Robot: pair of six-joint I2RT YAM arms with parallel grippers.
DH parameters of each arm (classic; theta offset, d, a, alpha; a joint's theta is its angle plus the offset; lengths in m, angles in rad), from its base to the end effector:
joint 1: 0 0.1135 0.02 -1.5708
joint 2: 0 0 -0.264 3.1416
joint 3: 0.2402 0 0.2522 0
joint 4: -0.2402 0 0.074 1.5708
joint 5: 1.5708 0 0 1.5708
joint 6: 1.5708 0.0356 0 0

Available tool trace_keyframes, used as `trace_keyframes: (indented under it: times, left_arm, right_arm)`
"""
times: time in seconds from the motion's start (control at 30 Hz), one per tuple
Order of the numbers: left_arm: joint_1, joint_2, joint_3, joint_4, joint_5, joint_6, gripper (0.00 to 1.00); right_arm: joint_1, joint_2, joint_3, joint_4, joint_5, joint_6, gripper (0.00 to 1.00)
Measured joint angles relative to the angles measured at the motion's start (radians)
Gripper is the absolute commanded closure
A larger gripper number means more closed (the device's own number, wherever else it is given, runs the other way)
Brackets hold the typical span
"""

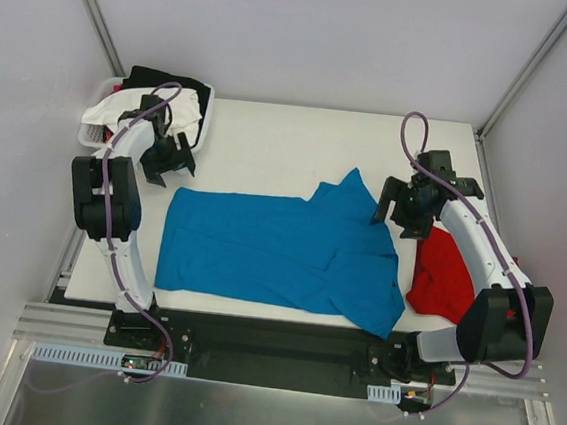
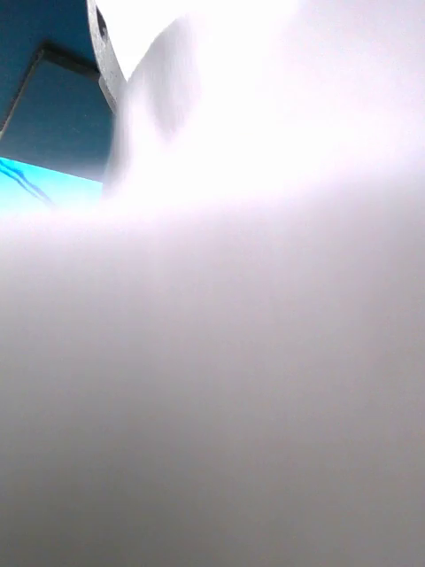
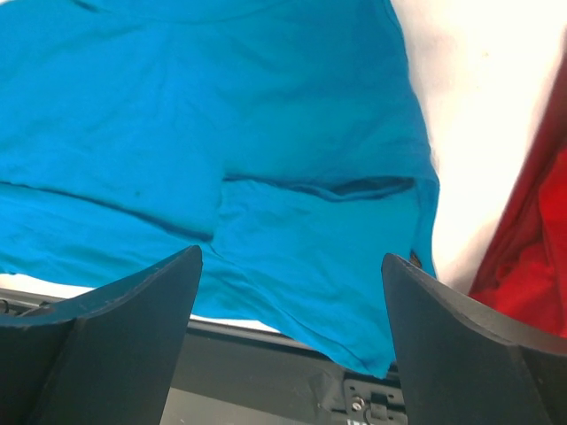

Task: Fold and stack the t-shirts
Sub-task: Fold the tshirt

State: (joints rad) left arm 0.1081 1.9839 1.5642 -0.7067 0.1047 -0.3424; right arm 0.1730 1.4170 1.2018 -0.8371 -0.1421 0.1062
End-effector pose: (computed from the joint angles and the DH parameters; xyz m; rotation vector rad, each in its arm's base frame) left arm 0.4191 0.0417 0.2115 -0.5729 2.6435 -0.2122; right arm 0.2807 0.0542 0.2858 -0.1376 2.6306 0.2828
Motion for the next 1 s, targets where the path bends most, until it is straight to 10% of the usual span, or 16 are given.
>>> trace_keyframes:
  times: [0.5,0.83,1.0]
  left_arm:
    - [0.012,-0.103,-0.259,0.174,0.019,0.049,0.18]
    - [0.004,-0.064,-0.203,0.178,0.069,0.043,0.56]
    - [-0.013,-0.057,-0.187,0.181,0.075,0.039,0.53]
  right_arm:
    - [-0.009,-0.061,-0.037,-0.022,-0.001,-0.014,0.16]
    - [-0.01,-0.111,-0.051,-0.045,0.004,-0.019,0.16]
    - [-0.01,-0.117,-0.051,-0.05,0.008,-0.021,0.16]
